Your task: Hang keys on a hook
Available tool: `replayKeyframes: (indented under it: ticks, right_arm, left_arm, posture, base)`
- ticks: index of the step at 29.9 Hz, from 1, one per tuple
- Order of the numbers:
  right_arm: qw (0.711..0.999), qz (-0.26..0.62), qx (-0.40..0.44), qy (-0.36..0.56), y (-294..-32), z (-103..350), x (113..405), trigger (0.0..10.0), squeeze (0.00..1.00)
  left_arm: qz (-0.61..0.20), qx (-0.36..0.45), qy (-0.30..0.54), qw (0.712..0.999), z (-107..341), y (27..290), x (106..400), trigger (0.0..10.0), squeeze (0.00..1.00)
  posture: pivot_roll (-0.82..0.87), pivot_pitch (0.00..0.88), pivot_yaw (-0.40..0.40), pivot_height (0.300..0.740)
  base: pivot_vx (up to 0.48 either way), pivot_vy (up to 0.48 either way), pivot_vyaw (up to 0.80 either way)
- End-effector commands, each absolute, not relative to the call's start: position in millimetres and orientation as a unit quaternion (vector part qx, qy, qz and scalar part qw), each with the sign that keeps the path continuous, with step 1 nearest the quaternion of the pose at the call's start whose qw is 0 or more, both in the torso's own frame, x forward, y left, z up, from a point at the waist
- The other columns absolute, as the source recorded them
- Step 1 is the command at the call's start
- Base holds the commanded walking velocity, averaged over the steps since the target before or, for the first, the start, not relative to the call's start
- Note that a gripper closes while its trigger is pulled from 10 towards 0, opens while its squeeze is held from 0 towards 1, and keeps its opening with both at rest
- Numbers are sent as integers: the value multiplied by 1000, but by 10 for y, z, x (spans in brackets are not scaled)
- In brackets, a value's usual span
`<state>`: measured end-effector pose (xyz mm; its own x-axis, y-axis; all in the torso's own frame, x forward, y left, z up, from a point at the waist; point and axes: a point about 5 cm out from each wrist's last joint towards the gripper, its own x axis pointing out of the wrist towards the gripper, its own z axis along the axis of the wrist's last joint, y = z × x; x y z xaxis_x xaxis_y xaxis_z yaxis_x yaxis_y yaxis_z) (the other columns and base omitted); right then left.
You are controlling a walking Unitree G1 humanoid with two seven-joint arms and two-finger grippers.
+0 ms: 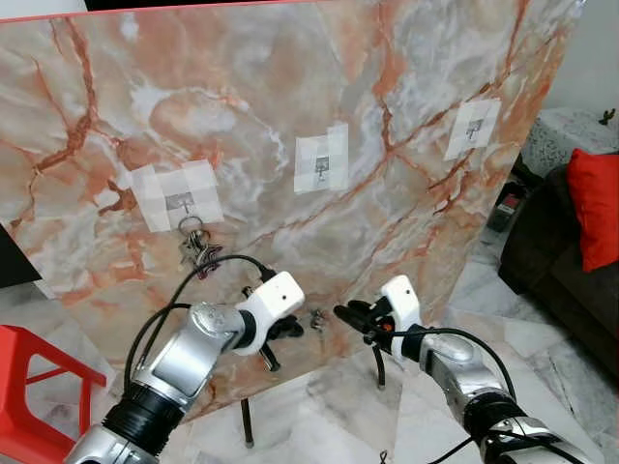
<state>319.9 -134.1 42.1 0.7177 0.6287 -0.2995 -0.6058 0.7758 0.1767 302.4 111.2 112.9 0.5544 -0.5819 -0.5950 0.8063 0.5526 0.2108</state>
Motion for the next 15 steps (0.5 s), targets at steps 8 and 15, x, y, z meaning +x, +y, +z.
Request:
replayKeyframes:
  ticks: [8,15]
  right_arm:
    - [969,154,33,193,-1690,367,3264,10000,0]
    - [955,65,29,287,-1836,-77,2899,10000,0]
  left_arm:
    - [-356,238,208,879,1198,1180,3046,10000,0]
    - [-310,147,116,932,1443,1141,3088,10000,0]
  posture:
    - [54,0,-110,740]
    - [62,0,-108,740]
  base:
    - [0,0,0]
    - [0,0,0]
